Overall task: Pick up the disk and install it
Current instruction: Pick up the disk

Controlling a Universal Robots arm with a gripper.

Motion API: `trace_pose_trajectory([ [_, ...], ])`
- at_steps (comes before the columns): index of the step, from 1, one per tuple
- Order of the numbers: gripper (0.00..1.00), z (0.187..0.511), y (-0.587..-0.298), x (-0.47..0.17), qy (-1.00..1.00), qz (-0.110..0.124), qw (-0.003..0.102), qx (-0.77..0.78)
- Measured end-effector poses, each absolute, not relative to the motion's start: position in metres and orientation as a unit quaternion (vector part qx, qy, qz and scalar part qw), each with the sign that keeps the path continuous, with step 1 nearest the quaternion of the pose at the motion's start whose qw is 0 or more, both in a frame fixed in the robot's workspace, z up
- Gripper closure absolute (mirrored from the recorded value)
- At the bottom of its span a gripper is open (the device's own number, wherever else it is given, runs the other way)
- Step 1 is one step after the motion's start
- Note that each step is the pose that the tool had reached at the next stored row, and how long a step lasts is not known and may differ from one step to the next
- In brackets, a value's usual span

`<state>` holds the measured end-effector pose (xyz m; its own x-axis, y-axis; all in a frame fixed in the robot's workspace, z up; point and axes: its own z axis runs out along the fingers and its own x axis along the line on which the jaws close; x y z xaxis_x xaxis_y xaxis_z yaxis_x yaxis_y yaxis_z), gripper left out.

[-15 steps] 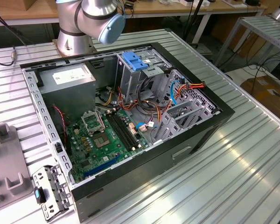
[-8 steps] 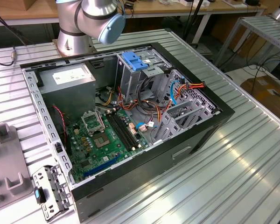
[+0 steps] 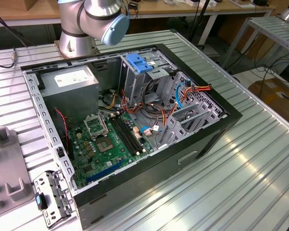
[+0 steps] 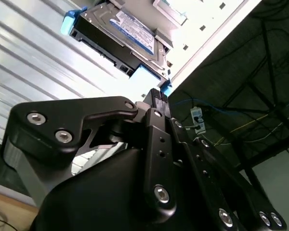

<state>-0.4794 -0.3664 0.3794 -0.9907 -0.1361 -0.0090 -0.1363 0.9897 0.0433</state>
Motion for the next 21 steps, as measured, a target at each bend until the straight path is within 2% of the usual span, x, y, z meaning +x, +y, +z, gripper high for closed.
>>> trace_pose_trajectory([
  [21,0.89,0.371,-0.364,-0.467,0.966,0.022,-0.001,-0.258],
])
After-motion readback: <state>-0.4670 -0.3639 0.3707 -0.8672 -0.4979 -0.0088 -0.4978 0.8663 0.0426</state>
